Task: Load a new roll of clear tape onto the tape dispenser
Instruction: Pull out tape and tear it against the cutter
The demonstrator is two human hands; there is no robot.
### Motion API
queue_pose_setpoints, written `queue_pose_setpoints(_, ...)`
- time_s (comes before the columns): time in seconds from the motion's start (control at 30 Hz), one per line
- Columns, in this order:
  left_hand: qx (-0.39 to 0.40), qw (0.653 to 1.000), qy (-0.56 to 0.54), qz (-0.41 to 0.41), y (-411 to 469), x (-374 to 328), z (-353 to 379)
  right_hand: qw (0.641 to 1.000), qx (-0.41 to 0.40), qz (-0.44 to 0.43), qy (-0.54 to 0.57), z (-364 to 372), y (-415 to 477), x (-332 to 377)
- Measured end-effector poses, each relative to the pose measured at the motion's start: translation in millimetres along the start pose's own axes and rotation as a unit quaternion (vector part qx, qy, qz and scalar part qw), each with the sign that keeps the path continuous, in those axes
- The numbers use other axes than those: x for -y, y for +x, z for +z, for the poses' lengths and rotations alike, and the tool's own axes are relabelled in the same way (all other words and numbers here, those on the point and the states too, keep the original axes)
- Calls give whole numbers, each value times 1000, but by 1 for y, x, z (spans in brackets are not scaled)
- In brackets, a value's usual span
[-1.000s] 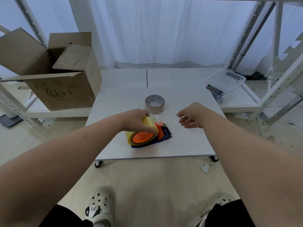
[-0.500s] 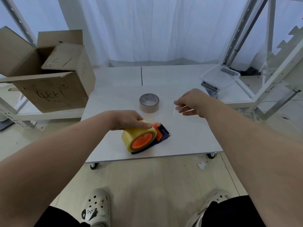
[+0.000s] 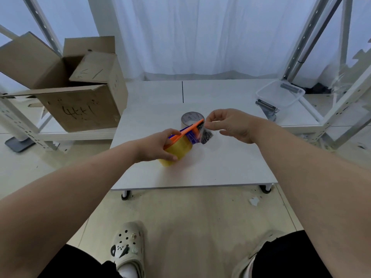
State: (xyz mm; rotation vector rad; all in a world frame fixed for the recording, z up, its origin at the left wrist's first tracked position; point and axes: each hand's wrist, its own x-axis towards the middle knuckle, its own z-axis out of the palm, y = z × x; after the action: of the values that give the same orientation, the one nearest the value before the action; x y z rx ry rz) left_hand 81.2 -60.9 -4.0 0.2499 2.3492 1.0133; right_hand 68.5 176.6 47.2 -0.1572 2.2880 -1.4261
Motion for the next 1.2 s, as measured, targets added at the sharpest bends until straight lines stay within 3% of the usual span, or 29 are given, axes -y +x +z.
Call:
queue_pose_setpoints(0.23, 12, 1000, 2, -2, -3, 8, -6, 999, 38, -16, 3, 8, 13, 4)
queue_pose_setpoints(0.47, -35, 998, 44, -33, 0, 2, -8, 998, 39, -57, 7, 18, 16, 15)
queue_pose_setpoints(0.63, 3, 996, -70, -49, 2, -4, -14, 998, 36, -41, 24, 18, 18, 13)
queue_pose_setpoints(0.73, -40, 990, -117, -67, 6, -7, -16, 998, 35, -45, 29, 18, 17, 13)
queue_pose_setpoints(0.93, -144, 989, 25, -5, 7, -13, -17, 997, 46, -61, 13, 22, 15, 19)
queue_pose_setpoints(1.2, -132, 987, 85, 39, 5, -22, -21, 993, 58, -75, -63, 15, 7, 27)
